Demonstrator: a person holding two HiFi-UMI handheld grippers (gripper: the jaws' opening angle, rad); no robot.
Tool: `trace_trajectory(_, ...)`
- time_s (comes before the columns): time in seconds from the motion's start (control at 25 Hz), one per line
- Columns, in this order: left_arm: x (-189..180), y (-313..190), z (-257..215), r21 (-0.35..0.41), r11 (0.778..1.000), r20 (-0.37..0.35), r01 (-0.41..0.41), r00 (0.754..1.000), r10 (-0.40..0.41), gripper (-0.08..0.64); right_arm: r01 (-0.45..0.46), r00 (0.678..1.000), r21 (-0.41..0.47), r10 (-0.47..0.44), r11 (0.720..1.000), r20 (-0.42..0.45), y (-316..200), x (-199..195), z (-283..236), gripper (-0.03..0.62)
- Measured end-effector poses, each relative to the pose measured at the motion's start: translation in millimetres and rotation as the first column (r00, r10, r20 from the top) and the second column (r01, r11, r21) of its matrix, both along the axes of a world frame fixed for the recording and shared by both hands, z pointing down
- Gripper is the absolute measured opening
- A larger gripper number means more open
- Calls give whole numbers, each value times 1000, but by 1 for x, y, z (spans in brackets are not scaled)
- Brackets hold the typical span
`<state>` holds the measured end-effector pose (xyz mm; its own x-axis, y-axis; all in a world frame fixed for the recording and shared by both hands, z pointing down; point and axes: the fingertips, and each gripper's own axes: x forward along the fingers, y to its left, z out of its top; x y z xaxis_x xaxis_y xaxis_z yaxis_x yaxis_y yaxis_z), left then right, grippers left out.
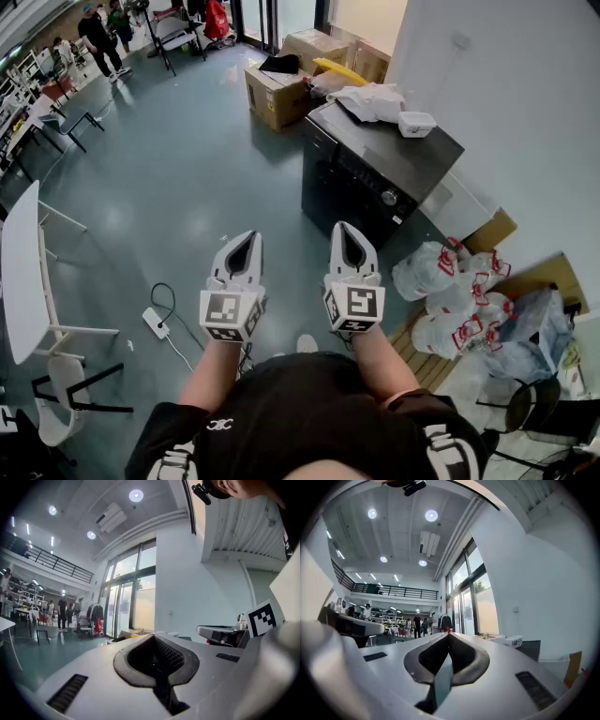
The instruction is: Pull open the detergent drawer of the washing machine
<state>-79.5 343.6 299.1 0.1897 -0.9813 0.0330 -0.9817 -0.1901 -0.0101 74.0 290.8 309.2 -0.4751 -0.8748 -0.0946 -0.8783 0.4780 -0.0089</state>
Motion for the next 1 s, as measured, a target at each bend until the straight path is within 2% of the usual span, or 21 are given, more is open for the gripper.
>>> trace_trajectory(0.28, 10, -5, 4, 2, 1000, -2, -19, 1000, 19, 3, -5, 1000, -3, 5, 1000, 4, -3, 10, -3, 2)
trace_trajectory(0.52, 30, -18, 1, 14, 999, 29, -38, 999, 37, 3, -7, 1000, -11, 7, 1000, 11, -13, 28, 1, 2)
trace_trajectory(1.0, 77, -44, 4, 30, 1000, 58, -7, 998, 5, 3, 9, 1000, -21, -9, 1000, 26, -44, 75, 4, 2)
